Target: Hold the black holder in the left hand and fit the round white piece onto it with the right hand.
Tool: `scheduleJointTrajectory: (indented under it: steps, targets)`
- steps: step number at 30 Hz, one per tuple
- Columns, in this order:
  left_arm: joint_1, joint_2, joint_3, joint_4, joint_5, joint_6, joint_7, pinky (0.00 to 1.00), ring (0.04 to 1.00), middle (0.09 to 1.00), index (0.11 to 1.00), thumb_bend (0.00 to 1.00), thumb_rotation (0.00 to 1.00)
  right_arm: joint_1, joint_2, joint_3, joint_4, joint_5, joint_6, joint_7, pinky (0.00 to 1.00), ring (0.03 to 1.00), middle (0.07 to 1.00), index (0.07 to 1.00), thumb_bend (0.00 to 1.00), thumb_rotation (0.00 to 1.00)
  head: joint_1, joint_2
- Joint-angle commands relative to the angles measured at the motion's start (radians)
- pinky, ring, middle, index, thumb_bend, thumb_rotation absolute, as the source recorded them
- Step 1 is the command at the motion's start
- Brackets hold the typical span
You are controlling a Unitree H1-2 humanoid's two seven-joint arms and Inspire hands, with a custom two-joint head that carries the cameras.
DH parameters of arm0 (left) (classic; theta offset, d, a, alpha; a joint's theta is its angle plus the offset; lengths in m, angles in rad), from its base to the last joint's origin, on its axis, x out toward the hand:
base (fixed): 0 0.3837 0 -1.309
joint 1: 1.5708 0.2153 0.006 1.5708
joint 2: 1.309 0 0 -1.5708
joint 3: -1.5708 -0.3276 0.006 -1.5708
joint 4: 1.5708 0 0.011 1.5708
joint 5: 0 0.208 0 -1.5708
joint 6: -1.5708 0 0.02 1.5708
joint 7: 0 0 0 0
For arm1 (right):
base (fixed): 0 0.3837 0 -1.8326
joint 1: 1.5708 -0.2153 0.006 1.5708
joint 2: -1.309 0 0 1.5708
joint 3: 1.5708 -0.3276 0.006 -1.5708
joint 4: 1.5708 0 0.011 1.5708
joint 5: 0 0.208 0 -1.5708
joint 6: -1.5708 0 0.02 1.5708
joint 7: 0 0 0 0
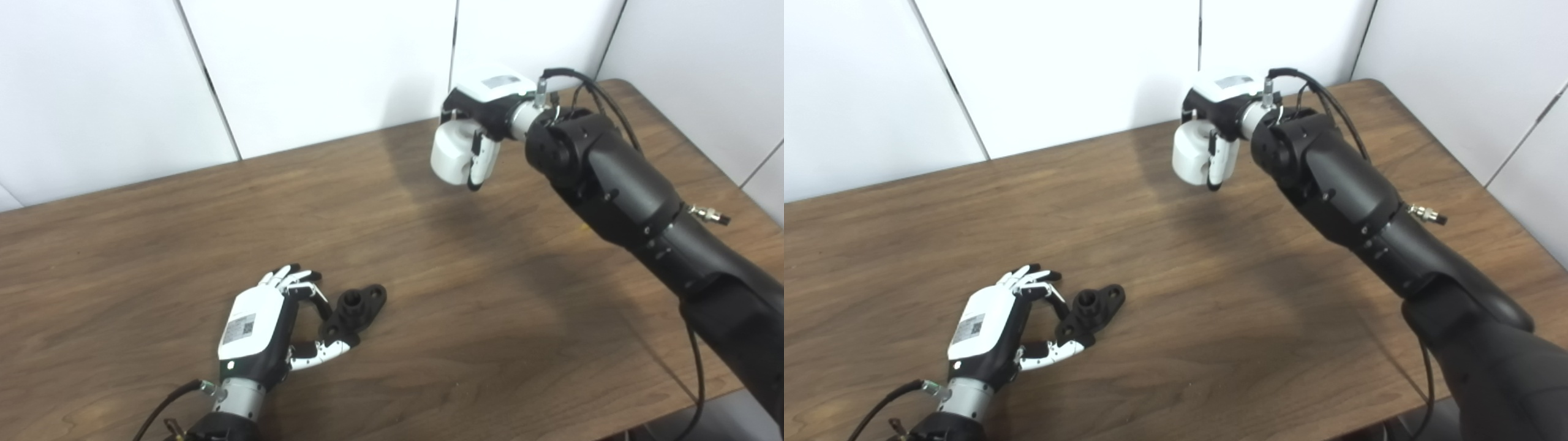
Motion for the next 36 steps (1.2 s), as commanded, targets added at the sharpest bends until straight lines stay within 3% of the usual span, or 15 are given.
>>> scheduleJointTrajectory:
  steps: [1, 12, 18, 36]
  targets:
    - [0.050, 0.008, -0.053, 0.092, 0.035, 0.085, -0.153, 0.93, 0.913, 0.807, 0.486, 0.52, 0.06, -0.037, -0.004, -0.023, -0.071, -0.013, -0.019, -0.006, 0.77, 0.550, 0.435, 0.499, 0.53, 0.00, 0.002, 0.002]
    - [0.042, -0.010, -0.076, 0.078, 0.061, 0.121, -0.170, 0.93, 0.916, 0.810, 0.486, 0.52, 0.05, -0.001, 0.077, -0.020, -0.238, -0.023, 0.001, 0.105, 0.92, 0.603, 0.468, 0.502, 0.53, 0.00, 0.070, 0.027]
    - [0.037, -0.022, -0.087, 0.072, 0.073, 0.143, -0.183, 0.93, 0.919, 0.813, 0.486, 0.52, 0.05, 0.017, 0.110, -0.007, -0.314, -0.049, 0.001, 0.179, 0.91, 0.588, 0.451, 0.518, 0.53, 0.00, 0.091, 0.039]
    - [0.023, -0.052, -0.091, 0.086, 0.083, 0.156, -0.183, 0.93, 0.918, 0.808, 0.485, 0.52, 0.05, 0.058, 0.196, 0.016, -0.450, -0.093, -0.094, 0.247, 0.89, 0.559, 0.432, 0.527, 0.53, 0.00, 0.108, 0.067]
